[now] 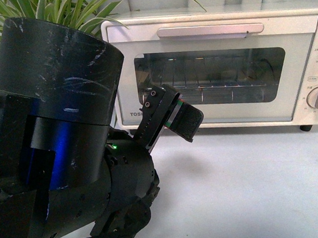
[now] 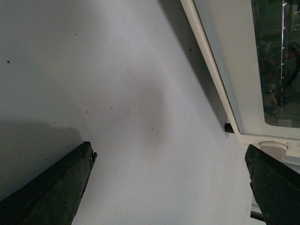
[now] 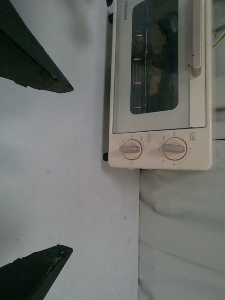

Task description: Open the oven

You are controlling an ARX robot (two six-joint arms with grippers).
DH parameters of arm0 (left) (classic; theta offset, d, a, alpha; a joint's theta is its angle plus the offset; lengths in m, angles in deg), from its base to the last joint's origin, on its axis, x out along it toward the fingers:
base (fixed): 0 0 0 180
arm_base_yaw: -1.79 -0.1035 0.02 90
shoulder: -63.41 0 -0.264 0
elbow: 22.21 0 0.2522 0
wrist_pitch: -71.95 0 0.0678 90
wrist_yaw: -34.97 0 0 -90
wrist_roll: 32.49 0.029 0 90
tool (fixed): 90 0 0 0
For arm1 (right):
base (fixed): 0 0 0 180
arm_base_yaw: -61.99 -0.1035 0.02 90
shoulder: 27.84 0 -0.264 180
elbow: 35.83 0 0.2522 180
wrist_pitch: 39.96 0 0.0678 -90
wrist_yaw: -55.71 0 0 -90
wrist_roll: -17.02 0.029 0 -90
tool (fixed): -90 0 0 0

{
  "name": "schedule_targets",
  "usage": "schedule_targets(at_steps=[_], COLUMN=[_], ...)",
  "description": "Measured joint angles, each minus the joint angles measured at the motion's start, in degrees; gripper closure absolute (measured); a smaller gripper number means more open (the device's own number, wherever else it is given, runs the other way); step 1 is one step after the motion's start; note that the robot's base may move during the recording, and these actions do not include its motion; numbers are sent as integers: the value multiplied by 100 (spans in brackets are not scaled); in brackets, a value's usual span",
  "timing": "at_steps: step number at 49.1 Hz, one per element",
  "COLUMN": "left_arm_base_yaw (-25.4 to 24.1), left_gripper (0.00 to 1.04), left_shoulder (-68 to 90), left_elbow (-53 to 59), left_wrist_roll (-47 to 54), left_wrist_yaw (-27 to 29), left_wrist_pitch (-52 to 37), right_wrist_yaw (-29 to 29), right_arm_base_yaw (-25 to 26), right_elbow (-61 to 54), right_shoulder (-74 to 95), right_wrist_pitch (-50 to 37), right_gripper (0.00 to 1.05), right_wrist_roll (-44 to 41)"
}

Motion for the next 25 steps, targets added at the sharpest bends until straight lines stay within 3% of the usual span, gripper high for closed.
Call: schedule_targets(at_steps=[6,12,25], left_arm_base_yaw=[-33,-68,-120], left_gripper=[6,6,6], left_shoulder=[55,76,81], left_elbow=[-2,0,9], left_wrist_roll=[-94,-173,-352], left_wrist_yaw=[52,107,262], left_wrist_pitch=[-68,-136,-188], right_wrist_yaw=[-24,-323,175], right_arm_base_yaw=[4,52,-496], right_elbow=[2,210,911], right_shoulder=[9,463,2168], right_wrist_pitch=[13,437,-651], right_gripper=[9,9,9], right_wrist_roll=[15,627,977])
